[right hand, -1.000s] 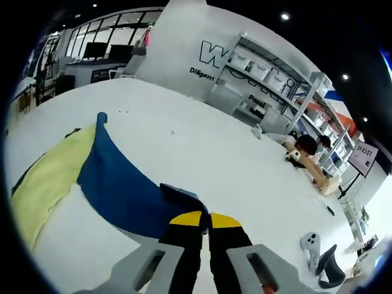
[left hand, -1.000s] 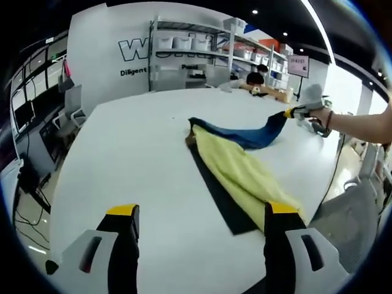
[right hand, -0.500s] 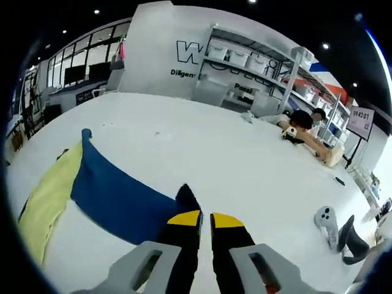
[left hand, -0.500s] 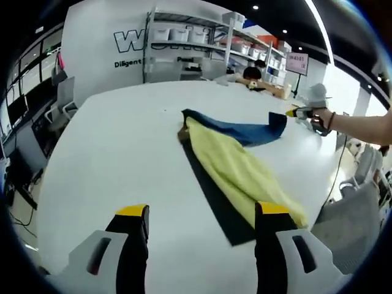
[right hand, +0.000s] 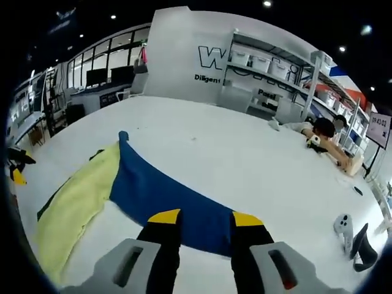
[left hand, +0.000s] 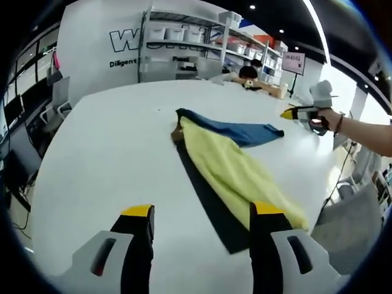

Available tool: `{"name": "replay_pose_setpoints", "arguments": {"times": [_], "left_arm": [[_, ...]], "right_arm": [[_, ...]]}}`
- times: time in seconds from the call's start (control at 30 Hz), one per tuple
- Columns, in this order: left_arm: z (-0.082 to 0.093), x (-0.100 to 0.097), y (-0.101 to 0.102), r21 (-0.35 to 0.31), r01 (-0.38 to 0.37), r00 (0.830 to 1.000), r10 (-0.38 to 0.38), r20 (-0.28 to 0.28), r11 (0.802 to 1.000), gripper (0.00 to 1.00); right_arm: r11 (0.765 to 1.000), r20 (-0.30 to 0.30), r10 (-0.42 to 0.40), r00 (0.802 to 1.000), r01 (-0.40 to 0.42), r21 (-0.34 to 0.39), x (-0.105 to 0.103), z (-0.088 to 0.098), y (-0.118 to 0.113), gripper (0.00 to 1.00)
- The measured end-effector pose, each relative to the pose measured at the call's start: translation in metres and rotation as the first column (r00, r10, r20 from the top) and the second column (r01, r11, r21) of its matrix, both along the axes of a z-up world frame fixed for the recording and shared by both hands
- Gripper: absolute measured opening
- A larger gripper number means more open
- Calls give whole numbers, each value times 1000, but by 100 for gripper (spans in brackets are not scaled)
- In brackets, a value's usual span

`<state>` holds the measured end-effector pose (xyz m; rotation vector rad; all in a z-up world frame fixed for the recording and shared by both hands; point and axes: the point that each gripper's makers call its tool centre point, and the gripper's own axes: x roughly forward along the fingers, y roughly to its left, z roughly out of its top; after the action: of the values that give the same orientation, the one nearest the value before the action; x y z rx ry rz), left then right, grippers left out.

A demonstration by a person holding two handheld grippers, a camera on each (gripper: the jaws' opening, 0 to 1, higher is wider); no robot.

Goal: Fold the garment on the visible template until the final outline fits inside the template.

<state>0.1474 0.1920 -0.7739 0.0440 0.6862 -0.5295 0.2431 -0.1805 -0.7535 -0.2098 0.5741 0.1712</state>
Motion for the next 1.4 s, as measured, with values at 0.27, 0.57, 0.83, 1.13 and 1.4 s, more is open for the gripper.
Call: {"name": "replay_pose_setpoints", "arguments": {"times": [0.27,0.57,0.83,1.13,1.4], "left_arm": [[-1,24,-3,-33,-12,1000,12,12,999,55],[-4,53,-14,-42,15,1000,-14,25,999,52],[-20,71,-24,-49,28,1000,-28,-3,998,48],[-43,87,-32,-66,8,997,-14,-80,998,41],[-61,92,-37,-99,-20,986,3,-167,995,37]], "right_arm": [[989,-13,99,995,-97,110,-9,-4,69,34],[973,-46,151,987,-141,181,-22,-27,115,33],[961,-106,173,979,-144,235,-39,-50,137,34],[947,-166,221,961,-171,271,-52,-73,169,34],[937,-187,274,943,-217,274,-55,-82,191,34]]}}
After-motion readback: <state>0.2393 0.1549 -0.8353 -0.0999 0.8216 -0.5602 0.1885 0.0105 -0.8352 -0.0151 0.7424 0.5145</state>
